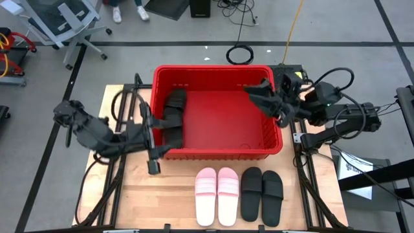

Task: Pick and place slides into bin
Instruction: Put the left pink slide into the bin

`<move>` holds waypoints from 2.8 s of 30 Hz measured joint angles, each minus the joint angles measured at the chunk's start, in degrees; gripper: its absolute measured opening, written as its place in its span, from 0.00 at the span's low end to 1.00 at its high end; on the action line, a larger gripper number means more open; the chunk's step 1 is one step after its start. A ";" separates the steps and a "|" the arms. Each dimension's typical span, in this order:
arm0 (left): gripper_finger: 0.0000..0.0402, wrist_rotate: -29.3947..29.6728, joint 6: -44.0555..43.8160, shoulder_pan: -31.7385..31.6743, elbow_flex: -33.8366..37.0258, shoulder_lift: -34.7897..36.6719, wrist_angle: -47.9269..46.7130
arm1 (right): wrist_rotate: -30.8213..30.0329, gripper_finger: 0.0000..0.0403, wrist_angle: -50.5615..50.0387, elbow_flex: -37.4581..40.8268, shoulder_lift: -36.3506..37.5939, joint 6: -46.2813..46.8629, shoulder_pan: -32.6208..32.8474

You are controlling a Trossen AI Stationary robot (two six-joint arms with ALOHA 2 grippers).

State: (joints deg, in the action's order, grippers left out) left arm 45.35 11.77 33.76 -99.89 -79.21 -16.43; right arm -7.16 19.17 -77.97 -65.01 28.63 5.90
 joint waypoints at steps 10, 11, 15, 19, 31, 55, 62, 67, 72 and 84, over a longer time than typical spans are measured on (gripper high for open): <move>0.51 14.47 0.12 7.30 -5.19 -8.55 0.18 | -0.01 0.51 0.03 0.00 -1.70 -1.25 5.72; 0.51 15.46 0.13 7.81 -5.67 -9.39 0.20 | -0.01 0.51 0.02 0.00 -1.81 -1.40 6.07; 0.51 20.02 0.13 9.81 -7.01 -12.48 0.13 | -0.02 0.51 -0.20 0.00 -1.81 -2.43 7.39; 0.51 23.94 -0.50 11.41 -7.74 -15.24 0.04 | -0.02 0.51 -0.42 0.00 -1.80 -2.52 8.15; 0.51 26.61 -8.97 13.03 -8.05 -22.69 -0.03 | -0.04 0.51 -1.93 0.00 -1.80 -2.74 10.16; 0.51 -6.48 -38.20 7.81 -8.00 -30.39 -34.35 | -0.22 0.51 -4.40 0.00 -1.99 -2.32 16.17; 0.51 -12.81 -33.07 5.53 -7.96 -33.76 -33.35 | -0.24 0.51 -4.18 0.00 -3.71 -2.28 16.50; 0.51 -15.85 -32.33 4.14 -7.95 -38.74 -33.77 | -0.27 0.51 -3.57 0.02 -5.35 -0.60 16.73; 0.51 -17.37 -29.98 3.09 -7.96 -41.88 -33.57 | -0.26 0.51 -3.59 0.04 -6.00 0.65 16.77; 0.51 -20.07 -28.60 0.01 -7.94 -46.69 -36.03 | -0.26 0.51 -2.90 0.04 -5.95 0.69 16.77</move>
State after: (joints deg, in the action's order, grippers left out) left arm 25.27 -16.83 33.76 -107.83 -125.91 -52.46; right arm -7.42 16.27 -77.93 -70.96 29.32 22.68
